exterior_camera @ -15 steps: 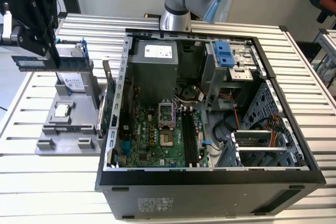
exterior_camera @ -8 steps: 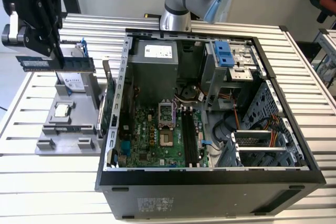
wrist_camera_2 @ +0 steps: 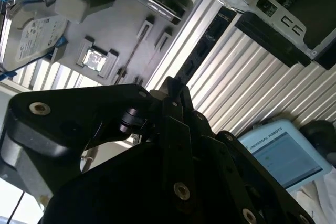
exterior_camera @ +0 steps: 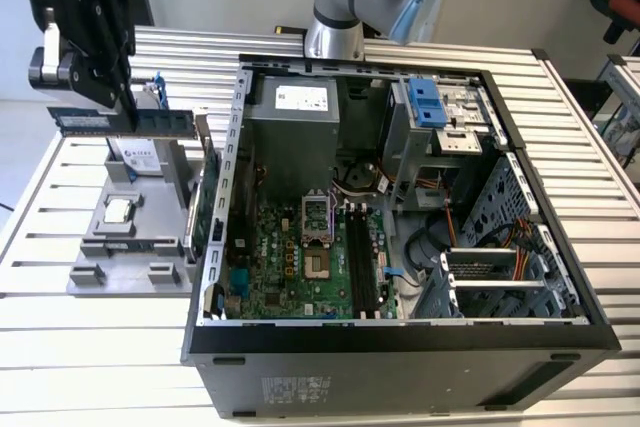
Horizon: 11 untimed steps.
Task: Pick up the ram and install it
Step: 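Pick up the ram and move it above insertion slot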
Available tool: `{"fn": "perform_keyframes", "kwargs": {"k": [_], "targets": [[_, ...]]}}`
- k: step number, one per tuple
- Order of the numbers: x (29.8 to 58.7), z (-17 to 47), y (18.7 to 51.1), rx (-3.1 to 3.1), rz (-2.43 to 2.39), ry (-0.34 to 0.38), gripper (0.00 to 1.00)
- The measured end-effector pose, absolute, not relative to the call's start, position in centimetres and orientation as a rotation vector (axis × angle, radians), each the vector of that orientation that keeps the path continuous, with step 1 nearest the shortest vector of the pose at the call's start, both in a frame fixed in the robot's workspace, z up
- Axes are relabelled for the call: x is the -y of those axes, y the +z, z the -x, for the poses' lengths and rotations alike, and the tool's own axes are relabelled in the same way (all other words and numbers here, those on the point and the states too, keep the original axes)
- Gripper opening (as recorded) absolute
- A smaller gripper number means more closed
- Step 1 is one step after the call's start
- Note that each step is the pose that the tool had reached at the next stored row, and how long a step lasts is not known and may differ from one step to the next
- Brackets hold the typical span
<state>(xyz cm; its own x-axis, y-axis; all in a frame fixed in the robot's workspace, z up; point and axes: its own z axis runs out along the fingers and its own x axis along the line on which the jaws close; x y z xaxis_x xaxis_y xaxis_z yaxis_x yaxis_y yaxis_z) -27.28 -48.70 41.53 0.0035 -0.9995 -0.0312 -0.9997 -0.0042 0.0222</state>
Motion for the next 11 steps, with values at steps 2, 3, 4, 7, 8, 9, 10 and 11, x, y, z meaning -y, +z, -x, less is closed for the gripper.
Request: {"fn": "perform_keyframes", "kwargs": {"k": [2, 3, 4, 7, 8, 9, 10, 11], "targets": [[48.7, 26.7, 41.5, -2.213, 2.221, 0.061, 0.0], [48.7, 26.4, 41.5, -2.214, 2.222, 0.062, 0.0], [48.7, 26.1, 41.5, -2.214, 2.222, 0.062, 0.0], [48.7, 25.2, 41.5, -2.214, 2.223, 0.064, 0.0], [48.7, 24.9, 41.5, -2.215, 2.223, 0.065, 0.0], [48.7, 24.6, 41.5, -2.215, 2.223, 0.065, 0.0], [48.7, 24.4, 41.5, -2.215, 2.223, 0.066, 0.0], [48.7, 24.1, 41.5, -2.215, 2.224, 0.066, 0.0]]}}
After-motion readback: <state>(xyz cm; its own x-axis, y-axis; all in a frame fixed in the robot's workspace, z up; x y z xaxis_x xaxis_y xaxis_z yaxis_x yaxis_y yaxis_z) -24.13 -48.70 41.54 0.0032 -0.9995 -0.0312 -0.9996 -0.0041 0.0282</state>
